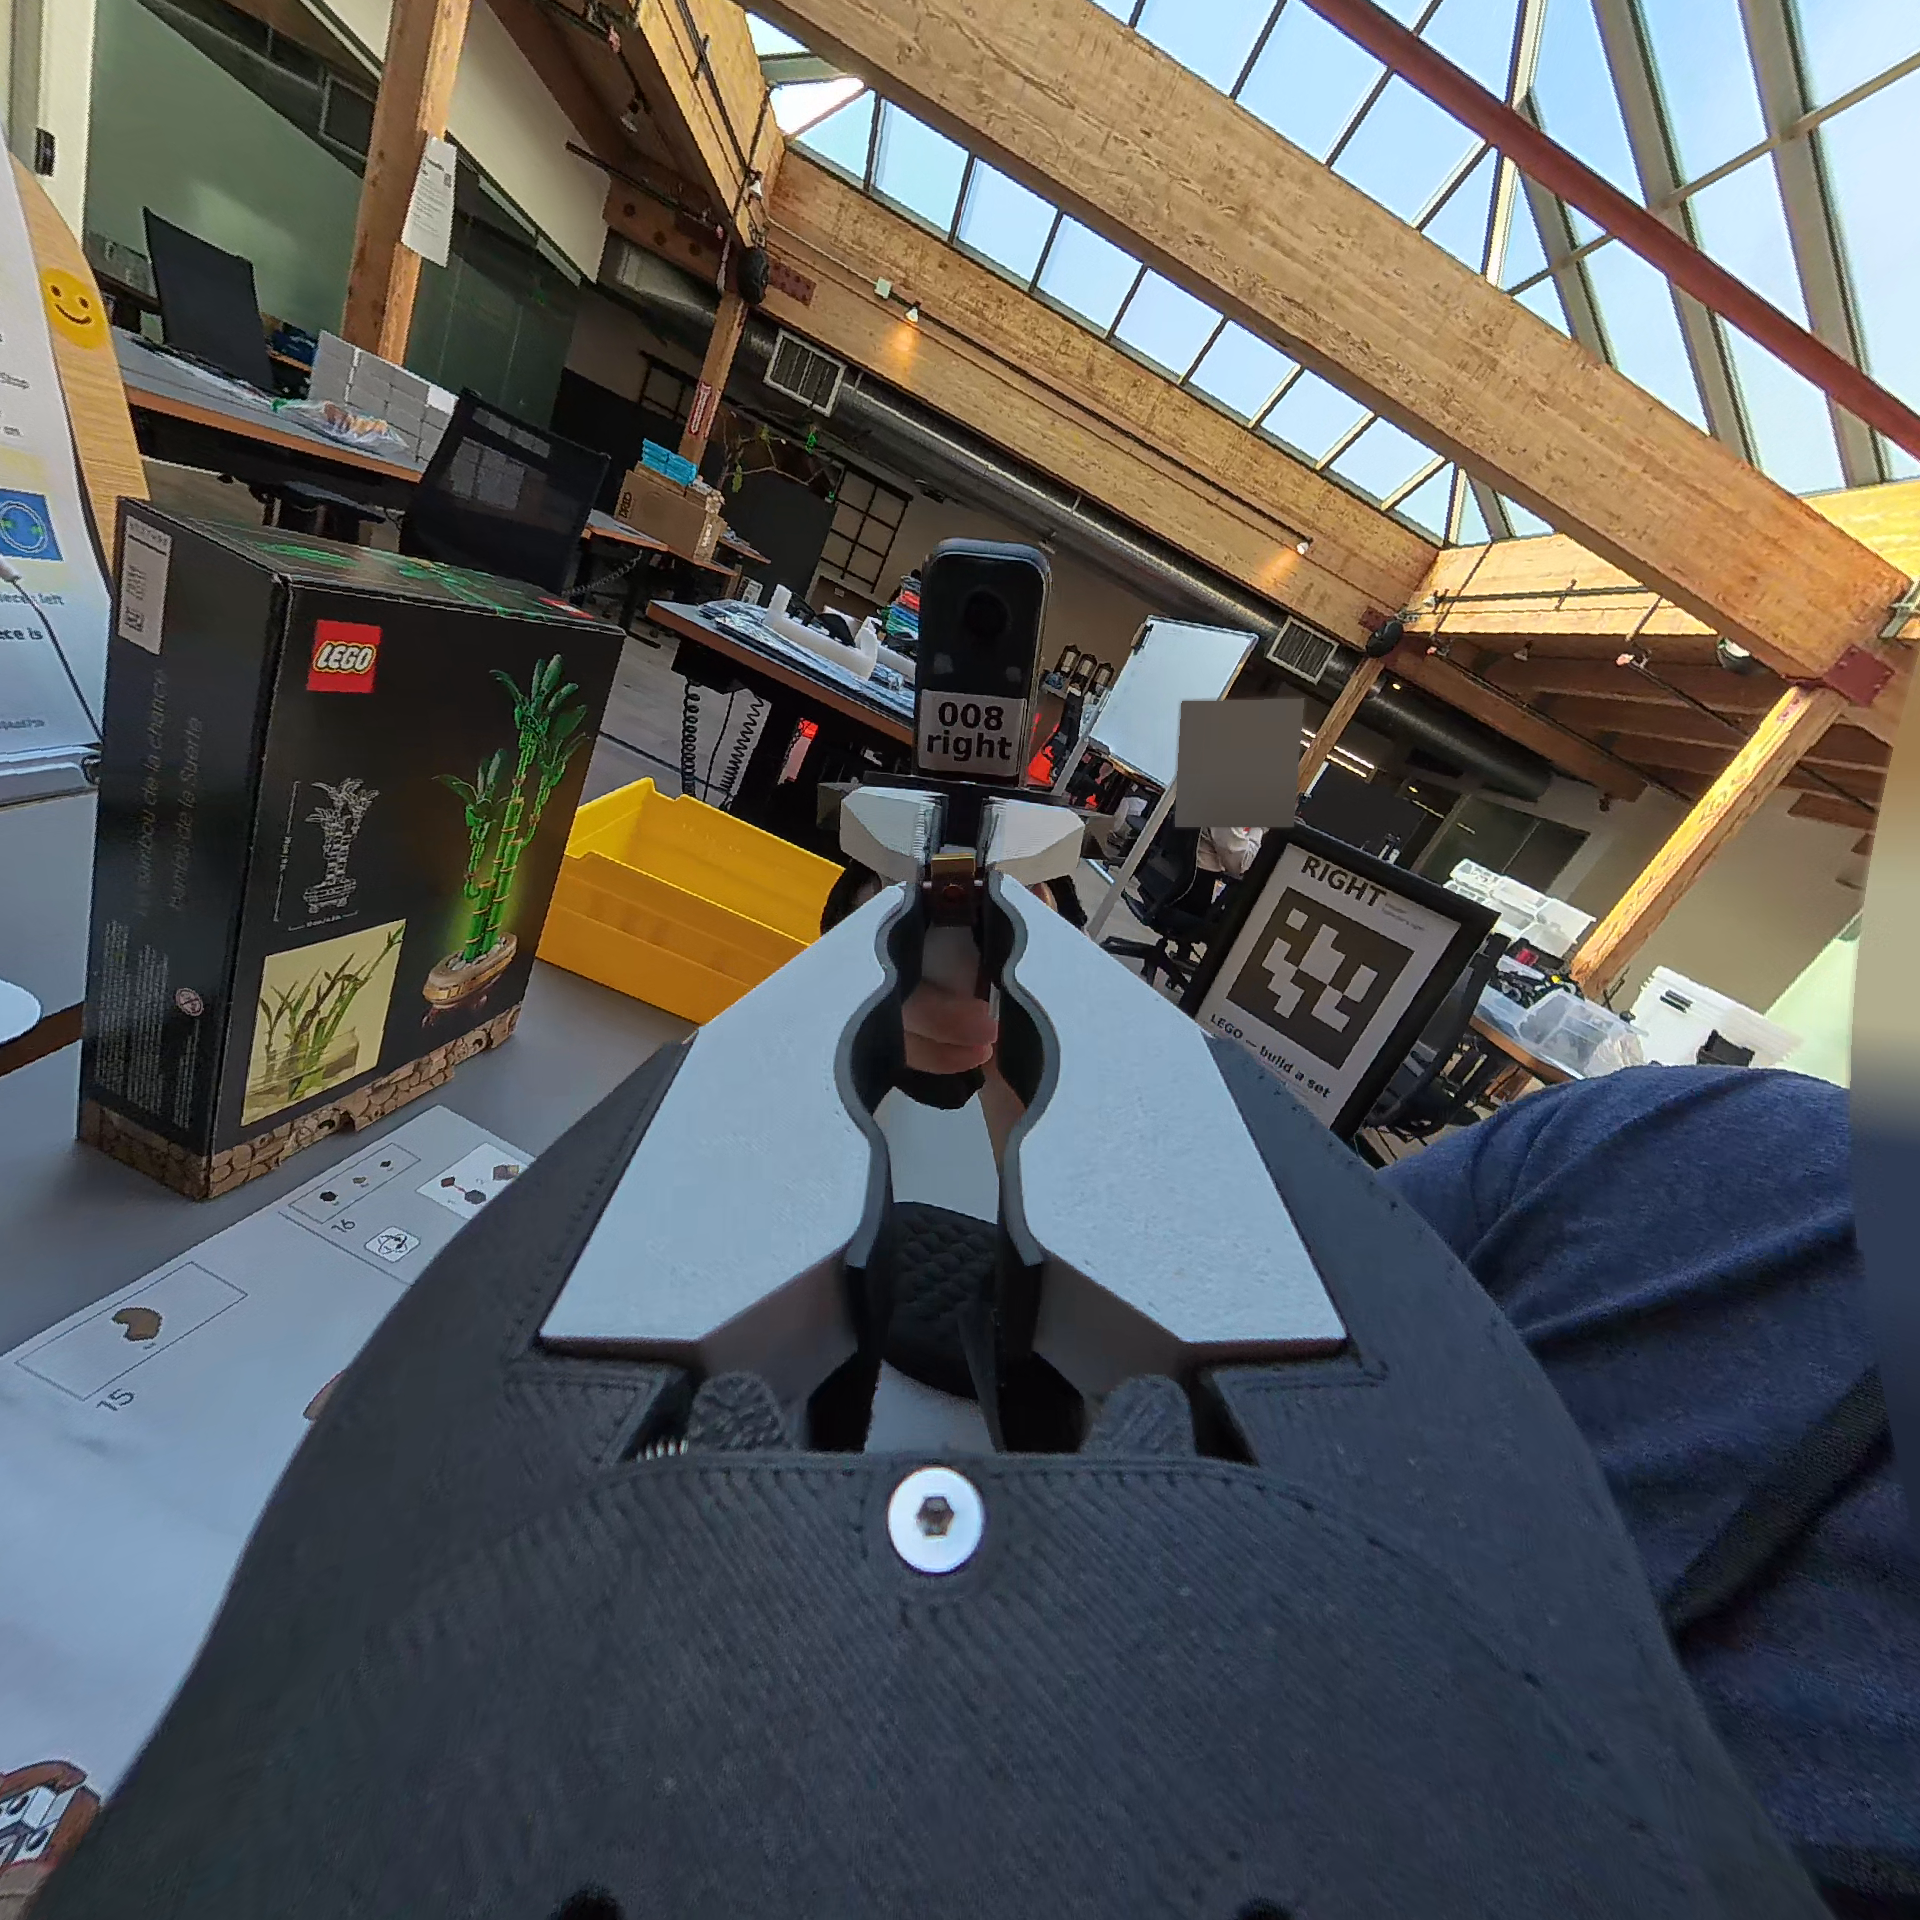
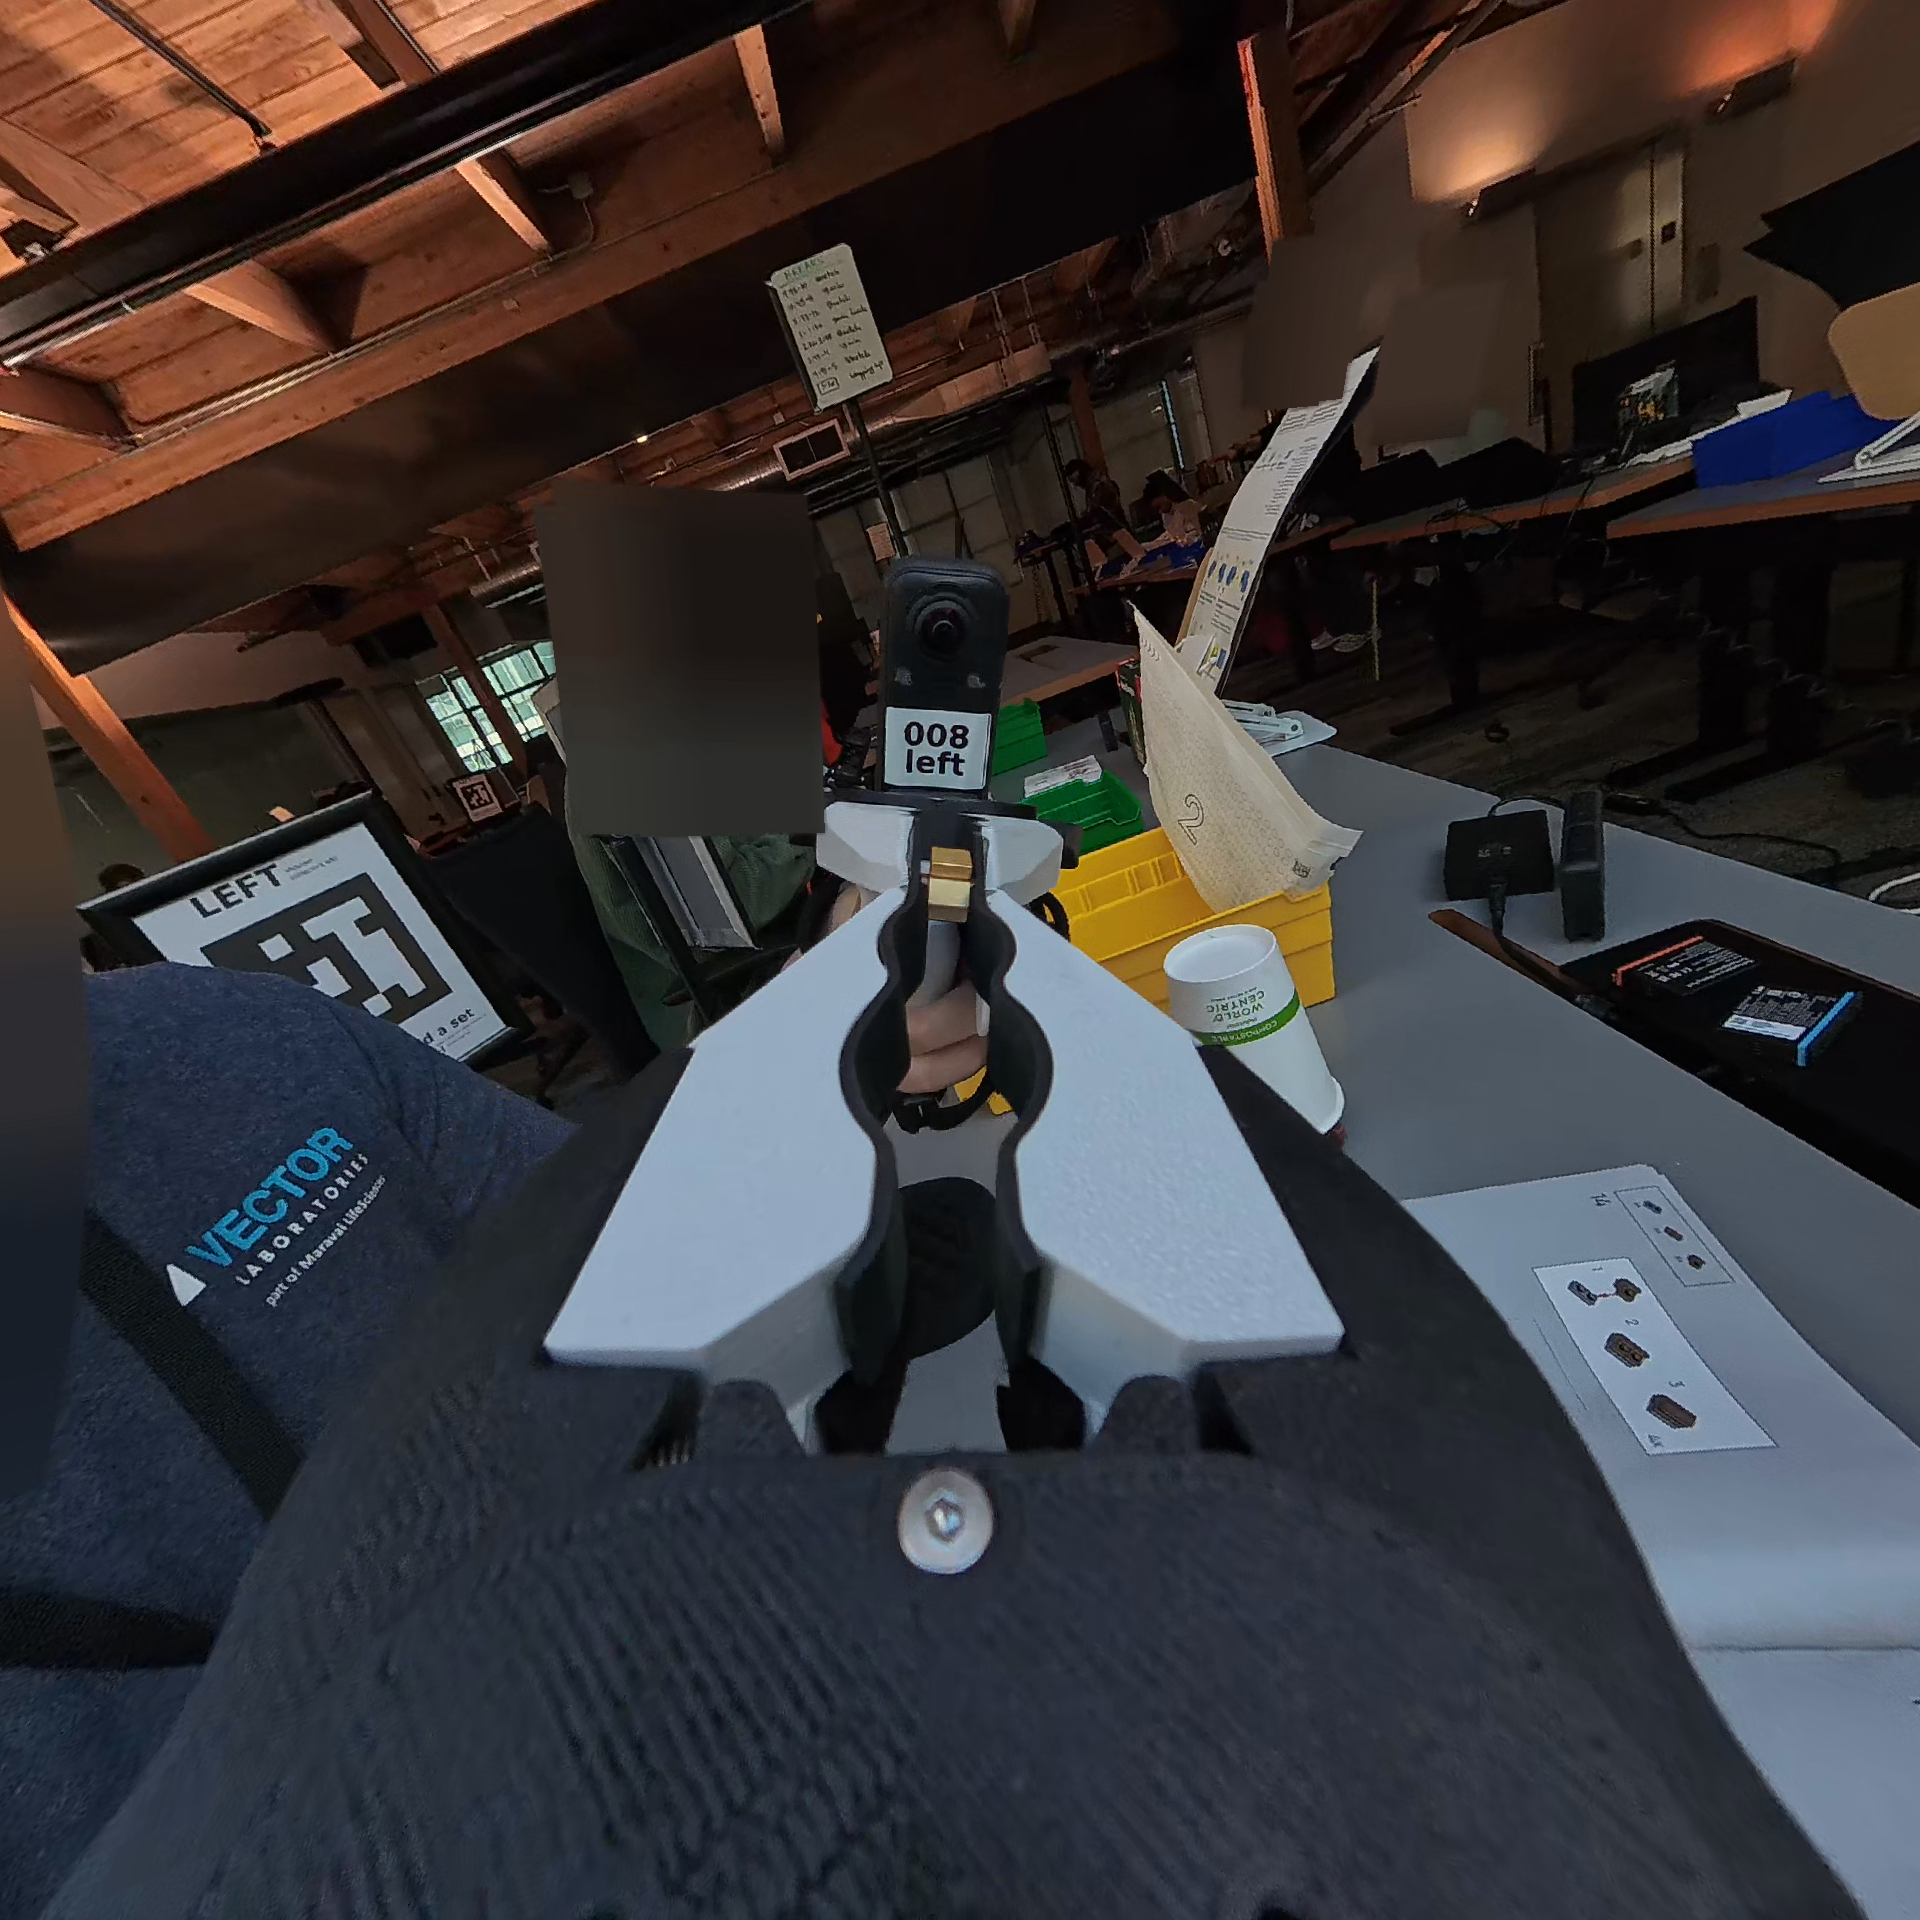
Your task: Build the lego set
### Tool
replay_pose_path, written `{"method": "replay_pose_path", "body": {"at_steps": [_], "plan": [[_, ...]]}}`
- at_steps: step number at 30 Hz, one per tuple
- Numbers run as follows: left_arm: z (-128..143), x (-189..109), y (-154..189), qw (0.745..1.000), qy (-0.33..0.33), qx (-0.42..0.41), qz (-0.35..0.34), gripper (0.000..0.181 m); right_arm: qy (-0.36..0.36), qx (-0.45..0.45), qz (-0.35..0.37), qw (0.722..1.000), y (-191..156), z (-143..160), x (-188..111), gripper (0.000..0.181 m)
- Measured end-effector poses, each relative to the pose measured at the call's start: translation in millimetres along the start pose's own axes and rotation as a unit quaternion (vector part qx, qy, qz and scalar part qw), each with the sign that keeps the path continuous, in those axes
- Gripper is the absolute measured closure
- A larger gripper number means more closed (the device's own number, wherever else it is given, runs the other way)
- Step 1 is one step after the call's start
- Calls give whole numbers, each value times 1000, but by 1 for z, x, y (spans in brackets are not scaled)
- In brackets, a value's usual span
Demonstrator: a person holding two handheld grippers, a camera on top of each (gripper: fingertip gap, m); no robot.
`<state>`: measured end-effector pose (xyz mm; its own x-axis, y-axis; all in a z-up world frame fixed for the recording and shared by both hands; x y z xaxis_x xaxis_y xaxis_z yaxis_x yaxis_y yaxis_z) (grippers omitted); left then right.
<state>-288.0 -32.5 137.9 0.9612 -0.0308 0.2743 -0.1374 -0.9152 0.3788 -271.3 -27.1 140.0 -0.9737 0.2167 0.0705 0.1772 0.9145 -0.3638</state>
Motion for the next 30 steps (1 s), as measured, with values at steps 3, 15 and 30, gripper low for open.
{"method": "replay_pose_path", "body": {"at_steps": [3,15,30], "plan": [[4,0,-2,1000,-15,-5,-2,172,-16,-1,-2,1000,2,4,-2,175],[15,2,-9,999,-47,-9,-16,172,-57,9,-16,998,7,16,-3,175],[8,7,-6,1000,2,-20,11,172,-26,43,-43,998,4,7,-6,175]]}}
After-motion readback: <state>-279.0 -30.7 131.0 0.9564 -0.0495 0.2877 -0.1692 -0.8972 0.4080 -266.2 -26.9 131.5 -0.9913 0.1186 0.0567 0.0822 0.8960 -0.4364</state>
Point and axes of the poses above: each gripper's, where its closed fingertips meet, x out along the fingers, z out of its underside, y = z × x across the jaws, the point moved 1 cm from there along -x, back along the fingers, and after that the axes turned 12 degrees about z, right-handed, at the moved point
